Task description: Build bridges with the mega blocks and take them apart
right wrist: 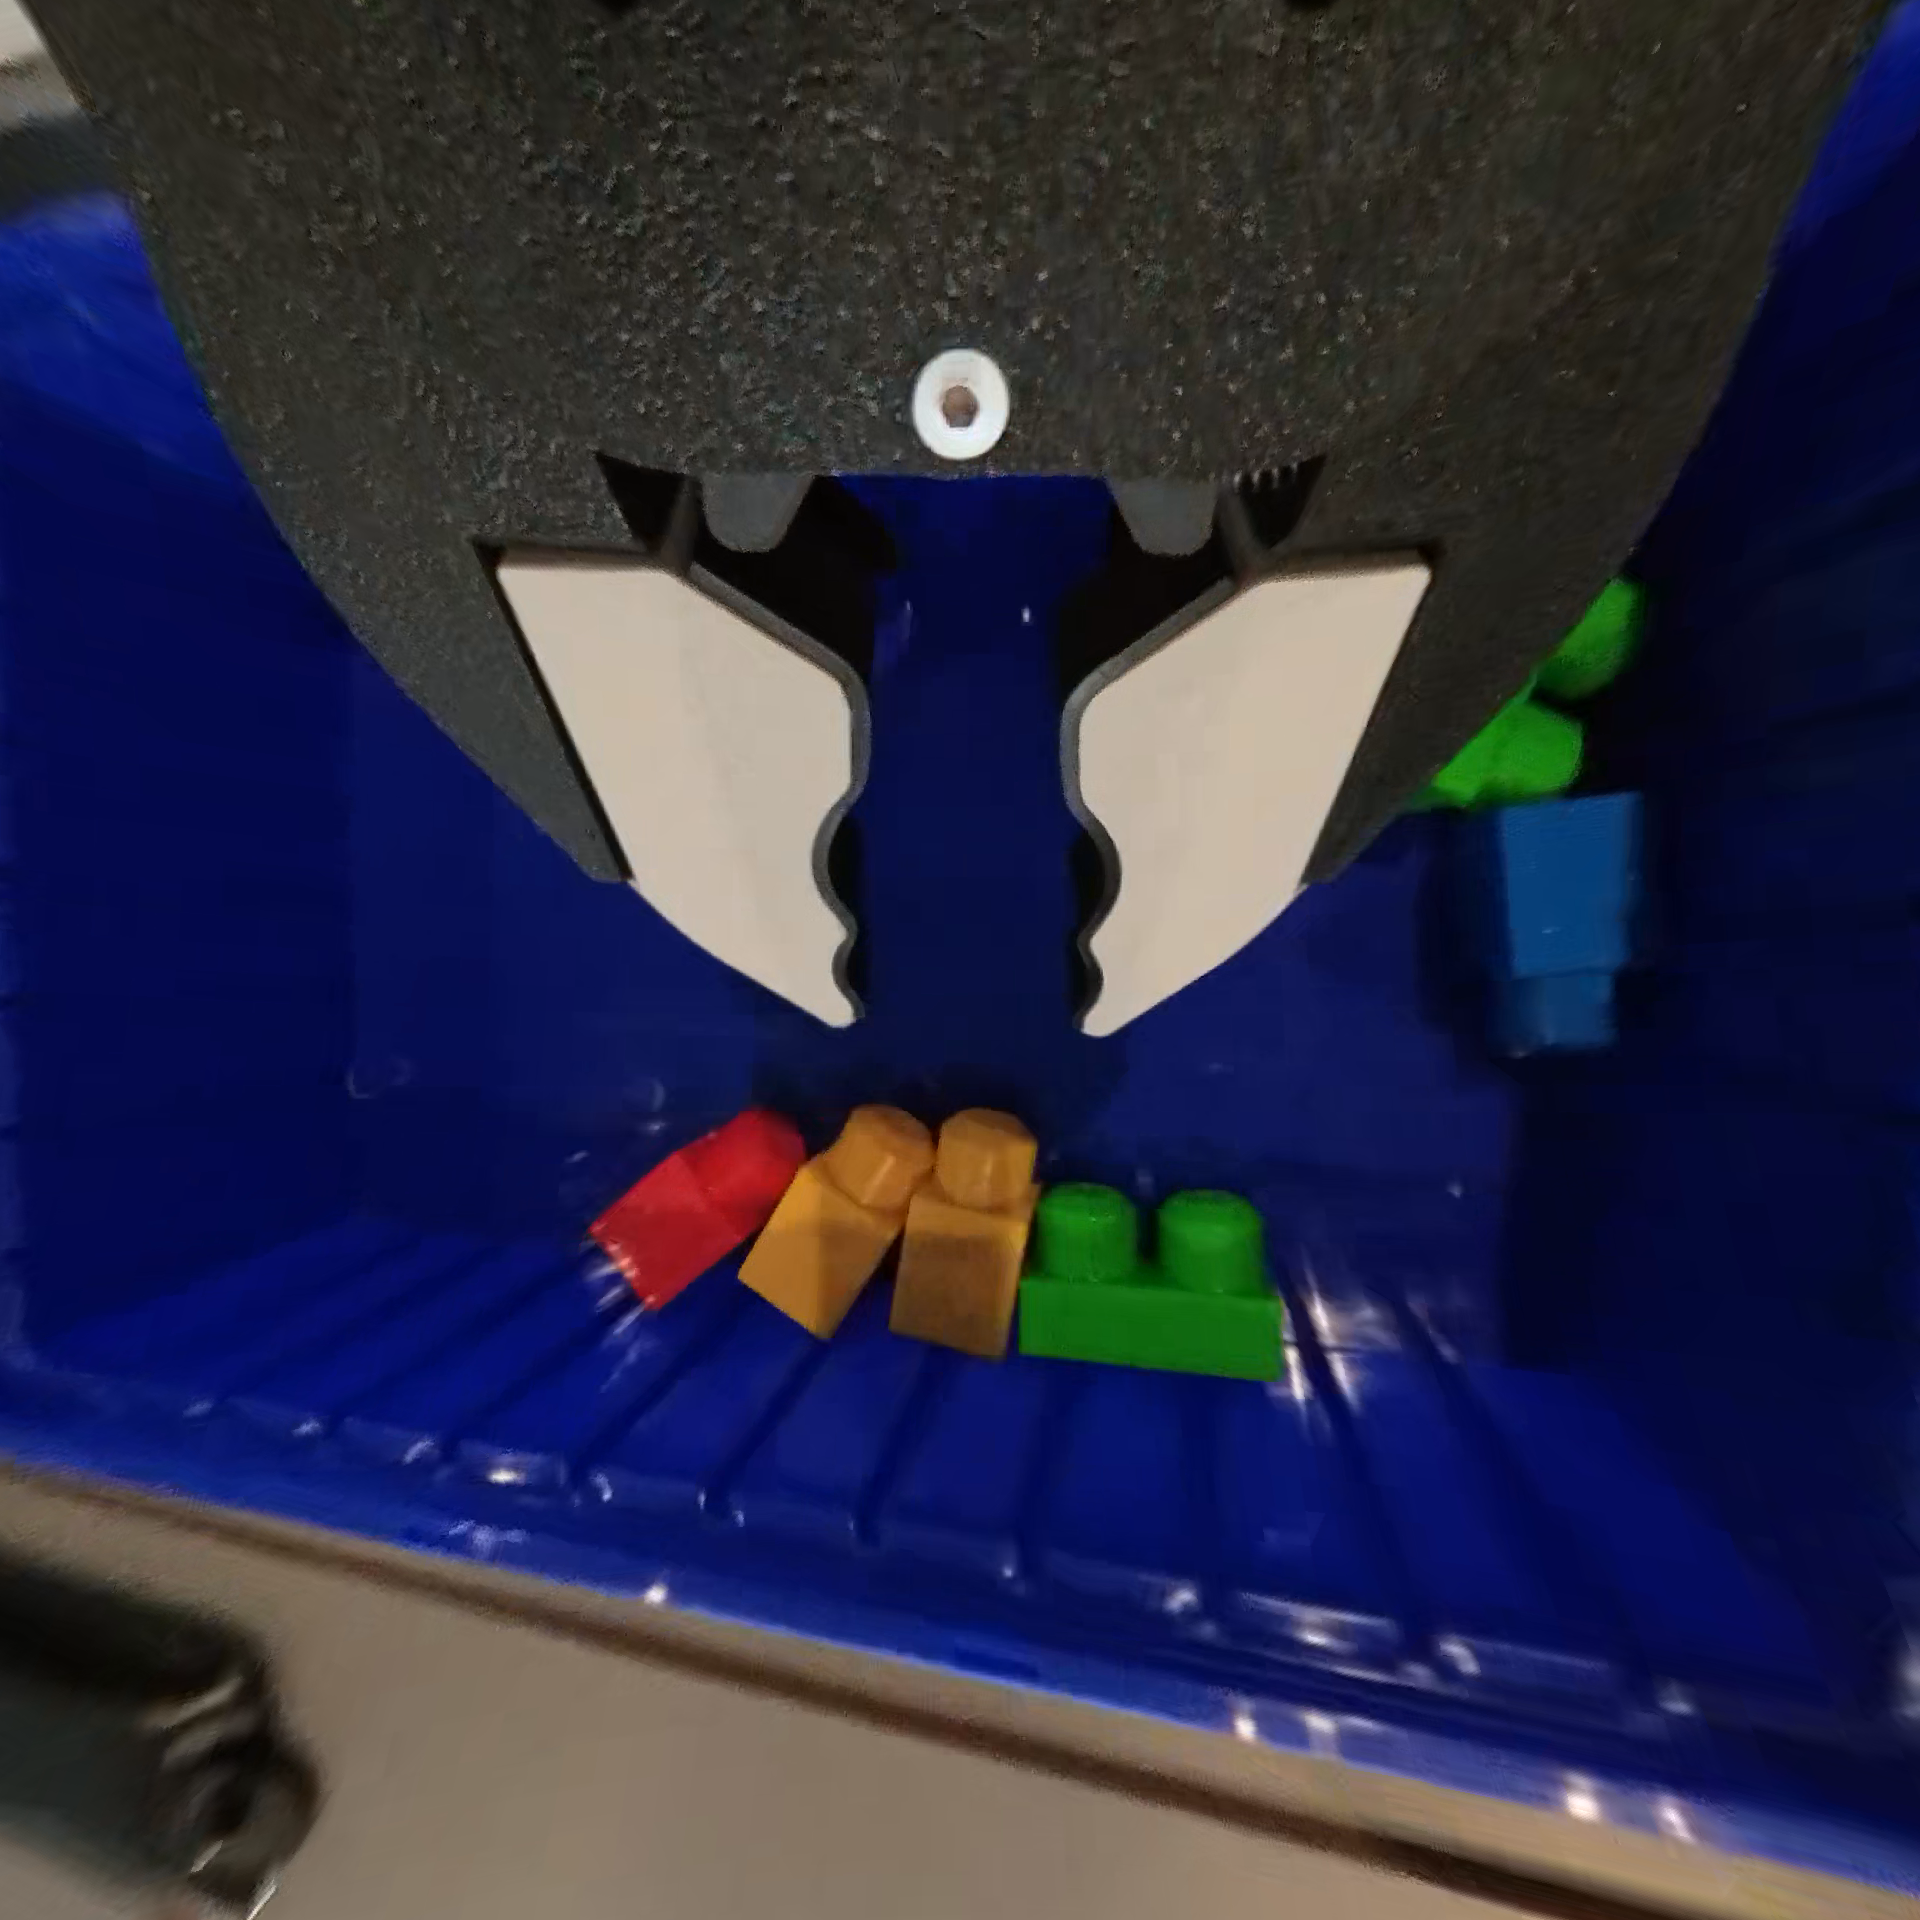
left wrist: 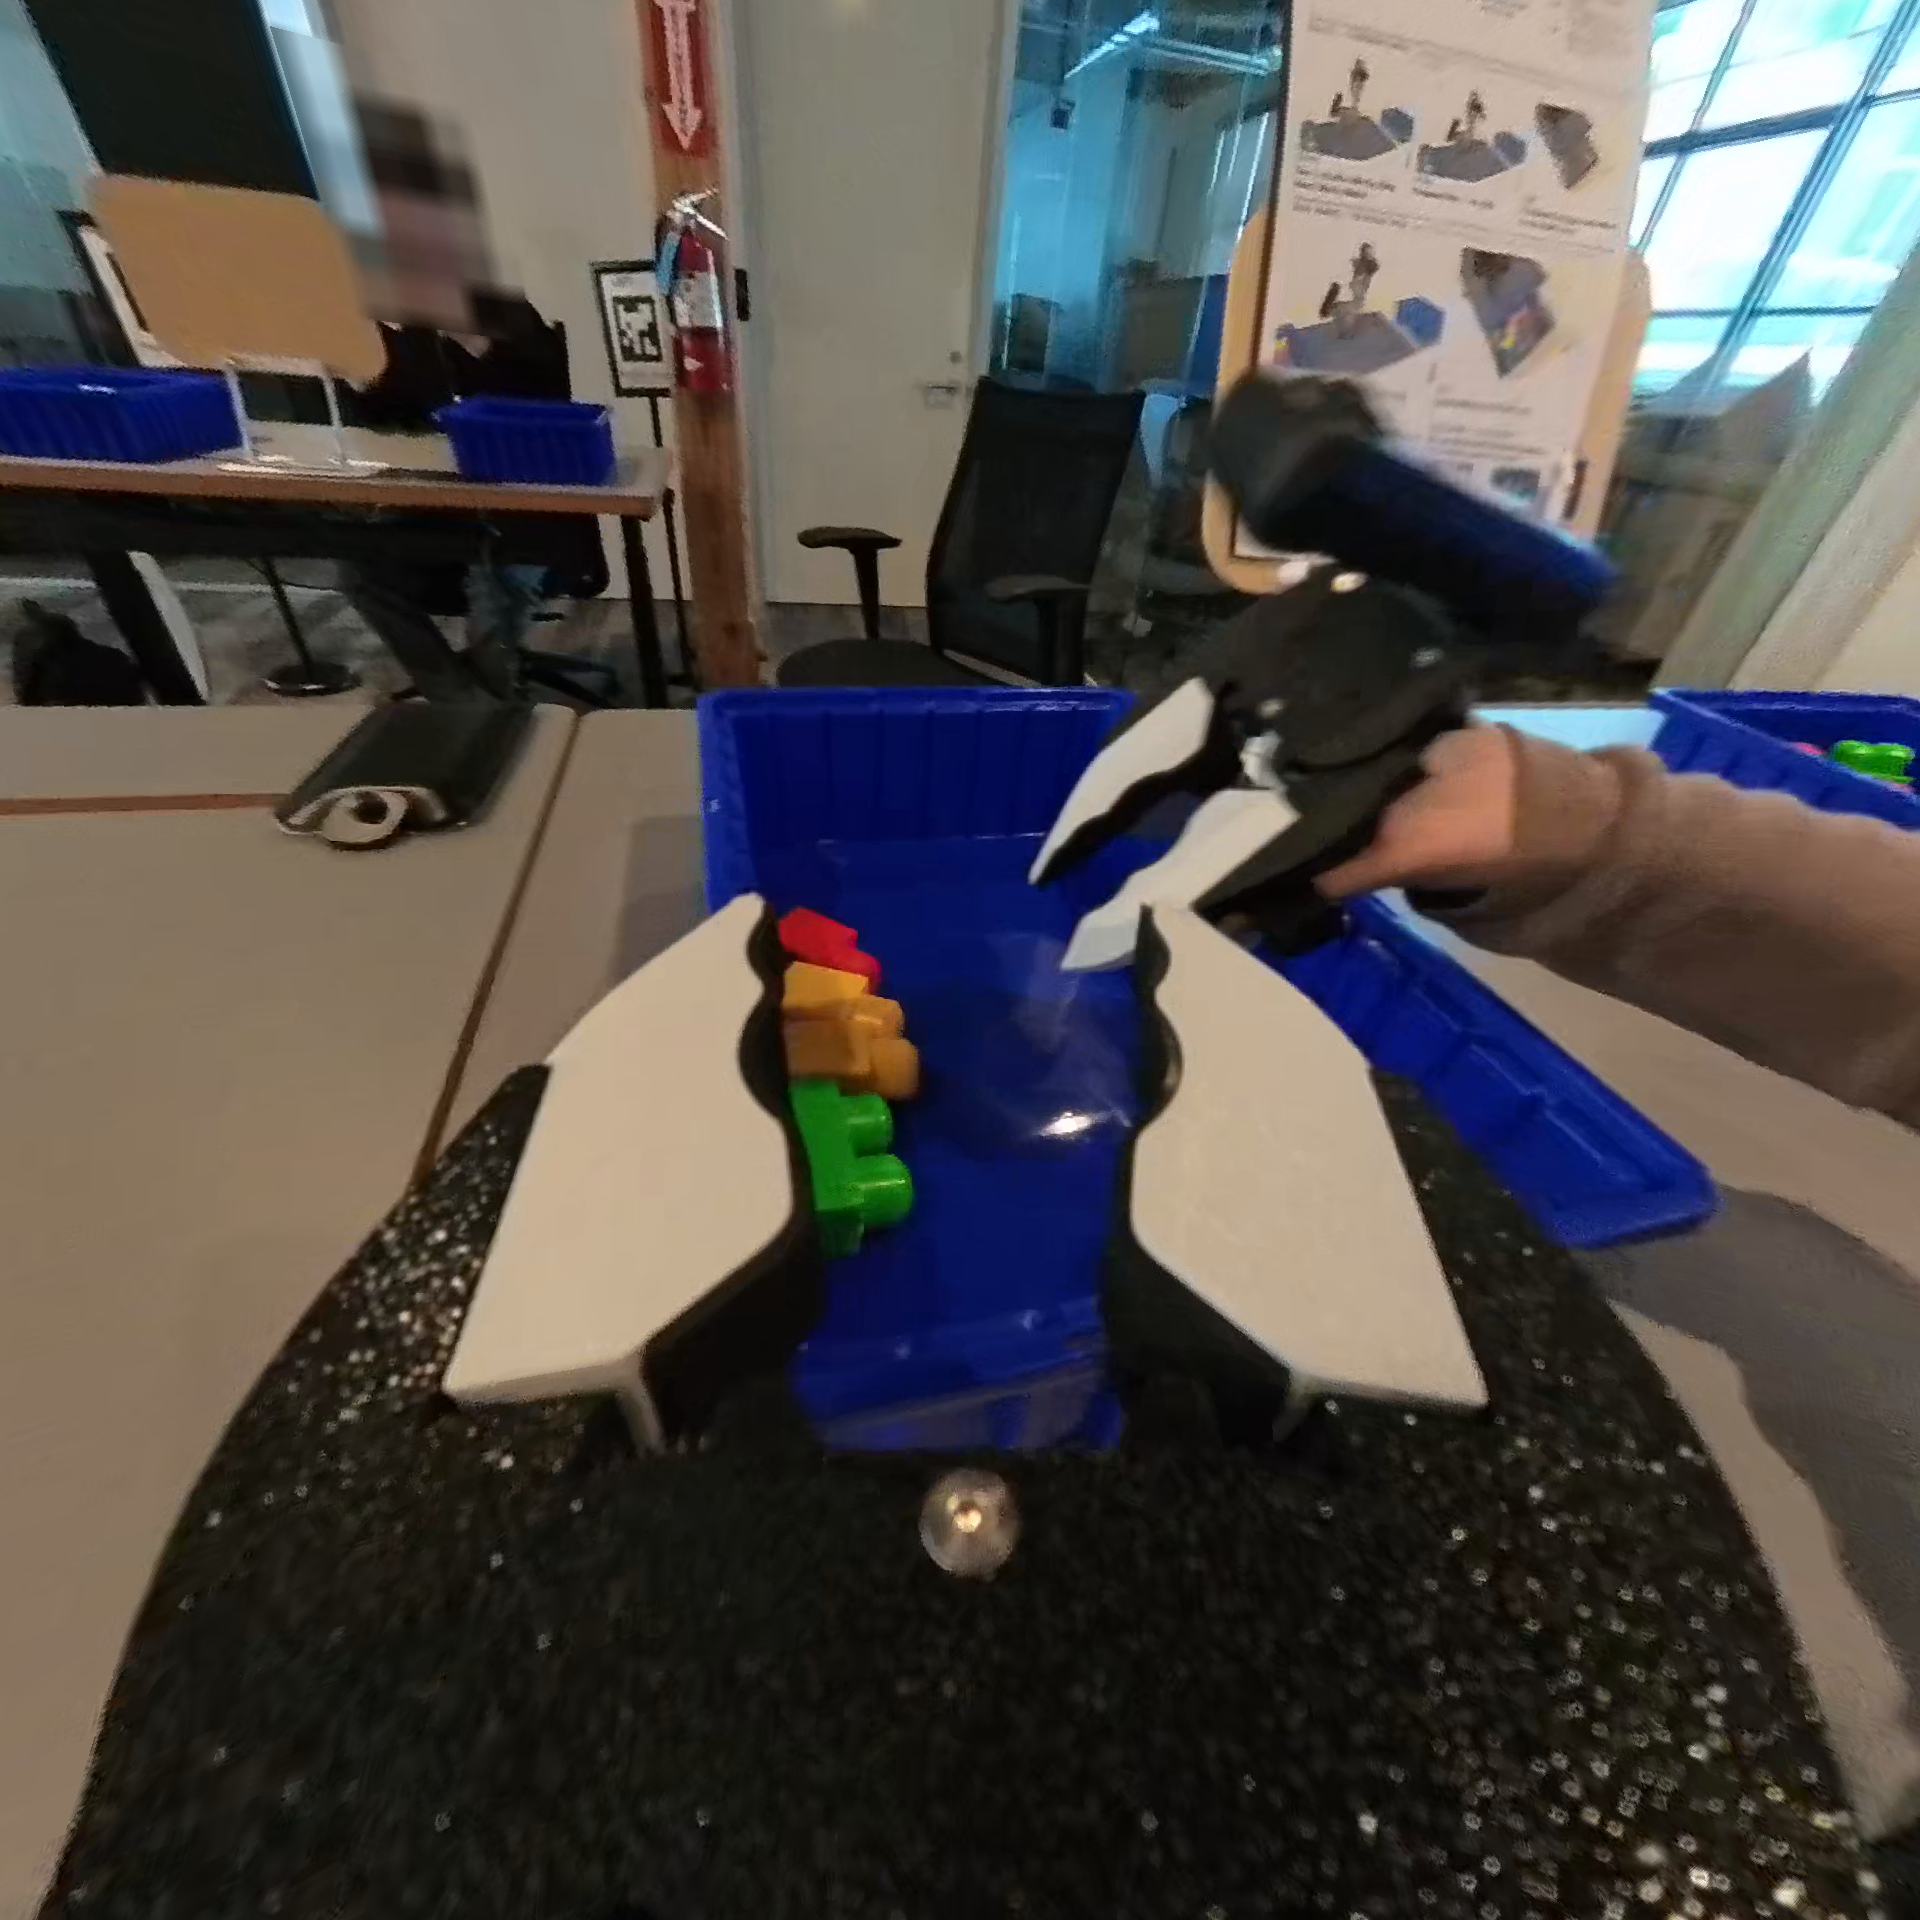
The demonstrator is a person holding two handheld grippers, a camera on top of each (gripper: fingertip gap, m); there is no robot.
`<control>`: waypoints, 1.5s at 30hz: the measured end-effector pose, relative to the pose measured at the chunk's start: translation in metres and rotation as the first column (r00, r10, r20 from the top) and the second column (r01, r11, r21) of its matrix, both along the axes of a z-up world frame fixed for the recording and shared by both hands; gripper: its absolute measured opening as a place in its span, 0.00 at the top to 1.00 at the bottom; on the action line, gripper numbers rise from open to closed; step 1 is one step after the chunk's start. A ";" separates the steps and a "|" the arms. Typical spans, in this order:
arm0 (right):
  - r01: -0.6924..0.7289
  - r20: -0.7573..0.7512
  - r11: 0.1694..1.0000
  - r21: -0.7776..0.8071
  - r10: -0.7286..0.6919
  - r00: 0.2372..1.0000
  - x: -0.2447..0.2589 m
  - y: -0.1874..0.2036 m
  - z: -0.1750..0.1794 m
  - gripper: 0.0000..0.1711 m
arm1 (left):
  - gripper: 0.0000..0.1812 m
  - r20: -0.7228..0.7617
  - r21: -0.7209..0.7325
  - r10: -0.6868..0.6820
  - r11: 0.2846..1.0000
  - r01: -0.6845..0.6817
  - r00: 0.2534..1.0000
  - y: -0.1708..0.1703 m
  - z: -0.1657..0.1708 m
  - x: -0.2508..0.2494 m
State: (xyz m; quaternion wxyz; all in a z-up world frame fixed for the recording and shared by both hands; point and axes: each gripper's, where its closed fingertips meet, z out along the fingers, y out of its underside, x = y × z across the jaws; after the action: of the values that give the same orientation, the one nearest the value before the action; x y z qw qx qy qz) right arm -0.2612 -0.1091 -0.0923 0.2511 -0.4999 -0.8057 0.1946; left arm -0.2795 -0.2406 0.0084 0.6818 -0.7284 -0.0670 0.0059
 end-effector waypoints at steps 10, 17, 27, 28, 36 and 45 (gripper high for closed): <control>-0.162 0.188 0.962 -0.221 0.205 0.960 -0.026 -0.055 -0.057 0.76 | 0.65 0.047 0.025 0.040 0.999 -0.041 0.998 -0.005 -0.011 -0.033; -0.146 0.244 0.983 -0.110 0.169 0.955 -0.038 -0.053 -0.086 0.44 | 0.65 0.109 0.012 0.006 1.000 -0.007 0.994 0.000 -0.024 -0.039; -0.187 0.180 0.982 0.012 0.182 0.967 -0.050 -0.057 -0.080 0.57 | 0.65 0.118 0.030 -0.007 1.000 0.004 0.993 0.000 -0.022 -0.039; -0.177 0.162 0.984 0.017 0.172 0.972 -0.049 -0.055 -0.073 0.57 | 0.65 0.118 0.036 -0.008 0.999 0.004 0.993 0.000 -0.021 -0.039; 0.100 -0.275 0.995 -0.009 -0.098 0.956 0.025 0.008 0.073 0.58 | 0.66 0.109 0.072 -0.033 0.997 0.026 0.994 -0.001 -0.012 -0.031; 0.617 -0.111 0.773 -0.149 -0.633 0.766 0.215 0.117 -0.003 0.58 | 0.66 0.097 0.064 -0.092 0.994 0.086 0.991 0.016 -0.015 -0.011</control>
State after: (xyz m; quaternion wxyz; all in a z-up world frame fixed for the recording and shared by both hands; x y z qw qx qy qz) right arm -0.0466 0.0076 -0.0954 0.3368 -0.7353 -0.5600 0.1797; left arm -0.2903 -0.2247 -0.0061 0.6987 -0.7093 -0.0683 -0.0630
